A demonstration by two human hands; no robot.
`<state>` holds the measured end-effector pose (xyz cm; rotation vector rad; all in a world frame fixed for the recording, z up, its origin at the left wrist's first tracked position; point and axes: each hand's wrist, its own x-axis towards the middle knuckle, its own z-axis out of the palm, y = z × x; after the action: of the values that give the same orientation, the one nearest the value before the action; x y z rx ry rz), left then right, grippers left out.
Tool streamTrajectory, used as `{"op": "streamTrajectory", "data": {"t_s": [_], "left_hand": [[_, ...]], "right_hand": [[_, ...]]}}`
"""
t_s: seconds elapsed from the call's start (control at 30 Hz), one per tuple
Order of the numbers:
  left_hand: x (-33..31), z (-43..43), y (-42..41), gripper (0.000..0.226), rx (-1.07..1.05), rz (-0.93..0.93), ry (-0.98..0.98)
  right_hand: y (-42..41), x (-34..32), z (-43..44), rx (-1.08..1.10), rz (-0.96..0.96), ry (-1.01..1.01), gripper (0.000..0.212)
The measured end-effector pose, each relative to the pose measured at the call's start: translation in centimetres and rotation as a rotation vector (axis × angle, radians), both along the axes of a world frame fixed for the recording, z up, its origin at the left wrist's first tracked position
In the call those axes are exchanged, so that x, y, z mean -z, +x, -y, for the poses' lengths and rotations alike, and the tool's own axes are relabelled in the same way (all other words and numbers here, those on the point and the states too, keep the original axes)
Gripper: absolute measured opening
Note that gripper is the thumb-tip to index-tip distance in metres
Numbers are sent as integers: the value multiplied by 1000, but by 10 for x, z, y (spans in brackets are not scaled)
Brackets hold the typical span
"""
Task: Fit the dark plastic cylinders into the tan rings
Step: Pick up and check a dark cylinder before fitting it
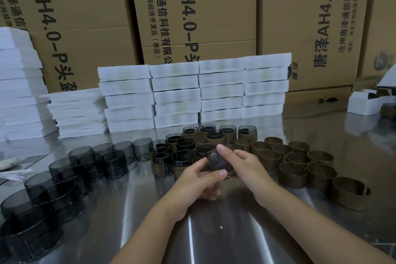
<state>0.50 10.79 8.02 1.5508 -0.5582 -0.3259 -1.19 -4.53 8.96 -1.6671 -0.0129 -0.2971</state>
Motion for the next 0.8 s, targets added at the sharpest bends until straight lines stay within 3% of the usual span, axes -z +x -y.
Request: {"op": "streamTrajectory", "data": {"t_s": [0.13, 0.43, 0.63, 0.8], "left_hand": [[1, 0, 1, 36, 39, -37, -29], [-1, -3, 0, 45, 167, -101, -89], [-4, -5, -1, 56, 221, -127, -104], [-4, -5, -1, 58, 276, -147, -153]], "right_hand": [[-1, 0, 1, -58, -59, 21, 86], [-2, -5, 1, -139, -116, 75, 86], [-4, -5, 0, -240, -88, 190, 68], [-2, -3, 1, -309, -84, 274, 67]]}}
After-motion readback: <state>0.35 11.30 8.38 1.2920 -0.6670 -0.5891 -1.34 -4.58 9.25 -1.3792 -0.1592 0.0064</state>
